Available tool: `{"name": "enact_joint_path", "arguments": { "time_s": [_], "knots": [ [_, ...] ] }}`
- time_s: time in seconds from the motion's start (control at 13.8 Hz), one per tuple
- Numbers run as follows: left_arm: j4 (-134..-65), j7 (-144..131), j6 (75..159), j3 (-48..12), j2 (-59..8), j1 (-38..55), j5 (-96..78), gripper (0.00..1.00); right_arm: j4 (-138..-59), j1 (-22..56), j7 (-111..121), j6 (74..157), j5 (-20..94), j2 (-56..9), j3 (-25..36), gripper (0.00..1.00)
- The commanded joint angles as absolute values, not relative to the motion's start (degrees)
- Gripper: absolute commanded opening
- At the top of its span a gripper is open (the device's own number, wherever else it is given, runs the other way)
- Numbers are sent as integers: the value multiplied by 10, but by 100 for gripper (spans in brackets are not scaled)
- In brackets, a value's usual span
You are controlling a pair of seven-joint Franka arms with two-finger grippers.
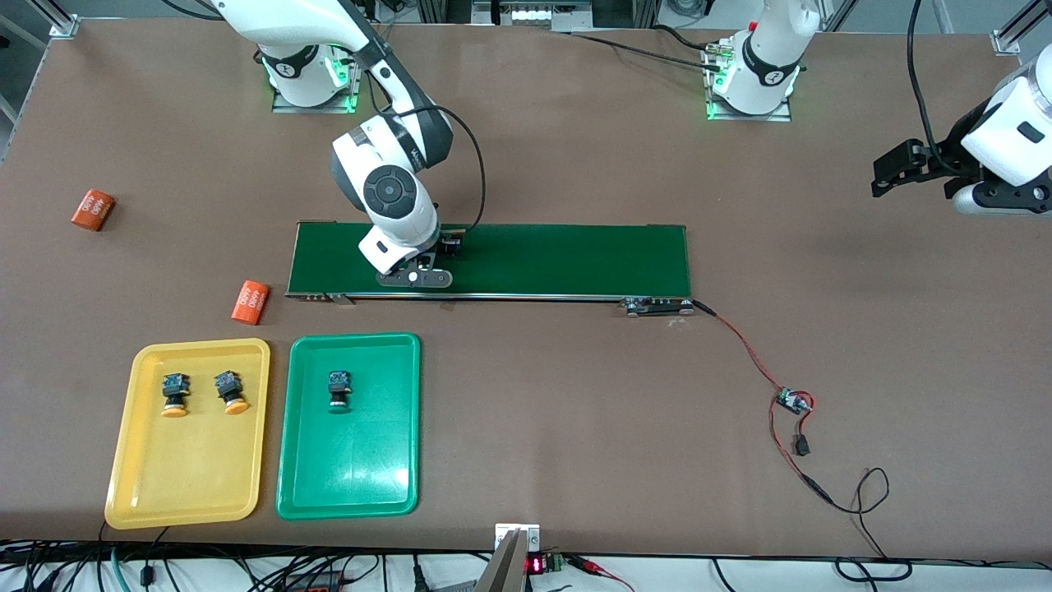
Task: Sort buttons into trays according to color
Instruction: 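Lift the green button with the right gripper and carry it over the green tray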
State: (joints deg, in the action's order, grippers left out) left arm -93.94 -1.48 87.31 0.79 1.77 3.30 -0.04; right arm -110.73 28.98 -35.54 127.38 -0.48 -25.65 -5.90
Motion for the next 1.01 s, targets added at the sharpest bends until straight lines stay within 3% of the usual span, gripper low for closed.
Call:
{"name": "enact_joint_path", "arguments": {
  "time_s": [0.0, 0.43, 0.94],
  "knots": [
    [-930, -10, 860, -3, 20, 34, 7, 100, -1117, 283, -361, 1277, 2, -245, -62, 41],
    [-931, -11, 859, -9, 21, 33, 7, 100, -1040, 261, -349, 1281, -3, -250, -56, 35],
    [-931, -11, 859, -9, 21, 33, 7, 100, -880, 247, -236, 1281, -4, -351, 20, 35]
  ]
}}
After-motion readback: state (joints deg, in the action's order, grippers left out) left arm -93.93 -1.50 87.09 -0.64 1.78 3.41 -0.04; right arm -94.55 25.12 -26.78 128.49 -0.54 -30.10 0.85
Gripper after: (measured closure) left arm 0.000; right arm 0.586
